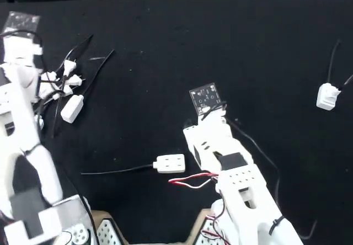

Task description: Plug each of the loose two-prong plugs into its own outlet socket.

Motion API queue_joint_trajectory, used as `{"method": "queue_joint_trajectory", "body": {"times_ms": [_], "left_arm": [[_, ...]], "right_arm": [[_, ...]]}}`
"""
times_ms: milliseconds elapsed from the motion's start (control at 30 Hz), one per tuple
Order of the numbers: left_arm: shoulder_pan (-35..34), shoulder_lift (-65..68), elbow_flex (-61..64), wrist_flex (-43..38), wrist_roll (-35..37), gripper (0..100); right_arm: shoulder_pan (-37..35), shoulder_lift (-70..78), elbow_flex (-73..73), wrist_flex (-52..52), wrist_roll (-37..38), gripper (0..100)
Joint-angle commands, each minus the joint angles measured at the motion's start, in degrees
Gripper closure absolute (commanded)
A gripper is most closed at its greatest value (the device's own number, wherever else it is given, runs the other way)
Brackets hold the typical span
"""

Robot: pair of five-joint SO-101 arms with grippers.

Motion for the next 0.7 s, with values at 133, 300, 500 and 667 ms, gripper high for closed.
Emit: {"method": "queue_joint_trajectory", "body": {"times_ms": [133, 300, 500, 667], "left_arm": [[12.9, -15.7, -3.1, 1.9, 9.9, 97], [17.0, -18.9, -3.1, 2.7, 11.3, 97], [19.6, -18.0, -2.3, 8.8, 9.6, 97], [16.9, -10.3, 4.4, 1.4, 4.5, 83]], "right_arm": [[0.8, 0.0, -0.3, -1.2, -0.1, 87.7], [0.9, 0.0, -0.3, -1.1, -0.1, 87.7], [0.8, 0.0, -0.3, -1.1, -0.1, 87.7], [0.8, 0.0, -0.2, -1.1, -0.1, 87.7]]}}
